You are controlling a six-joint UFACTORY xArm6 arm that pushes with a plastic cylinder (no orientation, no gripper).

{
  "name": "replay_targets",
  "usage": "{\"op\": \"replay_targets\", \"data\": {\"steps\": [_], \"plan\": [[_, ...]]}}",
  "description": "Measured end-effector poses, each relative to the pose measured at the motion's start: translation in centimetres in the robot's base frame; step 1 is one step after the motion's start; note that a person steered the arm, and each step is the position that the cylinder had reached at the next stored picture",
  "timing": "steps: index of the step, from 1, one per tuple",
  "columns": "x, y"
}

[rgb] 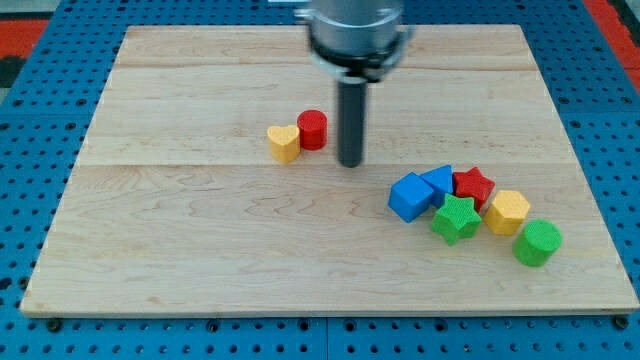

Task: Push the red star into the blue triangle

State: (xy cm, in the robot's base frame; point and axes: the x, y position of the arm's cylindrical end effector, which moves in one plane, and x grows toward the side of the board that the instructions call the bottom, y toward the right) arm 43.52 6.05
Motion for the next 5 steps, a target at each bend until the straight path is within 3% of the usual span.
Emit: {"op": "replay_targets", "data": {"steps": [2, 3, 4, 5], "plan": [[-1.4, 16.1], [3.3, 20.3], [10.0, 20.3], [11.7, 19.9]]}}
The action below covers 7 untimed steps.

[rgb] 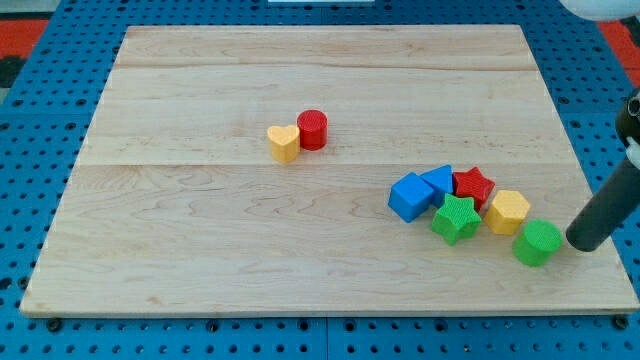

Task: Push the red star into the blue triangle

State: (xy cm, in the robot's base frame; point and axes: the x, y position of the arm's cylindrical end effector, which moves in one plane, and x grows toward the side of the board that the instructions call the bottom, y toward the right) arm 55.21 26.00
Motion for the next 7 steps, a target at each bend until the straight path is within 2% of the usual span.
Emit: {"op": "replay_targets", "data": {"steps": [3, 4, 6, 7], "plan": [[-5.2, -5.2], [-5.7, -5.7], [-3.3, -5.3], [-4.2, -7.3]]}}
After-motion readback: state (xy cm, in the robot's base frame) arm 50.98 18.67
